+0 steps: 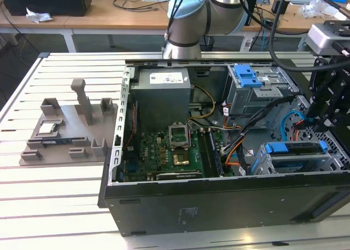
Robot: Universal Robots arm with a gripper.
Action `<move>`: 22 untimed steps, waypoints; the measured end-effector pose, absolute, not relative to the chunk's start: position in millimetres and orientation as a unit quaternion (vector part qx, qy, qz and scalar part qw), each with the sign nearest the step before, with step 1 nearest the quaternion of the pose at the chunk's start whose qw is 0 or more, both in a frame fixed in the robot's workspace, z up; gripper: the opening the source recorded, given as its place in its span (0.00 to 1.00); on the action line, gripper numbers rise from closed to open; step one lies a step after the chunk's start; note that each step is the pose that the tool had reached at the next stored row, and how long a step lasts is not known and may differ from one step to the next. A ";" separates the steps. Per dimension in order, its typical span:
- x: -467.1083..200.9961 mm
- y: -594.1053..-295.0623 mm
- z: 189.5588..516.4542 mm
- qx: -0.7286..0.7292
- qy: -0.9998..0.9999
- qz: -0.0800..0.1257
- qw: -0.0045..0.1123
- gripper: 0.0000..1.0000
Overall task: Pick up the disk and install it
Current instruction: 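Insert the first disk wire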
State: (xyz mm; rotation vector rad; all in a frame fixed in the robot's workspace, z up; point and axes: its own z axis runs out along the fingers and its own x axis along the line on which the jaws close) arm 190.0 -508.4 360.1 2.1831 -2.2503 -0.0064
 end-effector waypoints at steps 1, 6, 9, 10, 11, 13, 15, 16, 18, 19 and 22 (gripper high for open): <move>189.9 -508.5 360.0 0.696 -0.718 -0.002 0.003 0.42; 189.9 -508.4 359.9 0.696 -0.718 -0.002 0.003 0.34; 190.0 -508.4 359.9 0.696 -0.718 -0.002 0.003 0.22; 190.0 -508.4 359.9 0.696 -0.718 -0.002 0.004 0.17; 189.9 -508.4 359.9 0.696 -0.718 -0.002 0.004 0.17; 189.9 -508.4 359.9 0.696 -0.718 -0.002 0.004 0.17; 189.9 -508.5 359.9 0.696 -0.718 -0.001 0.004 0.17; 189.8 -508.9 359.9 0.696 -0.718 -0.002 0.004 0.17; 188.6 -510.5 359.9 0.696 -0.718 -0.001 0.004 0.17; 188.0 -511.4 359.9 0.696 -0.718 -0.002 0.004 0.17; 185.7 -515.7 359.8 0.696 -0.718 -0.001 0.004 0.17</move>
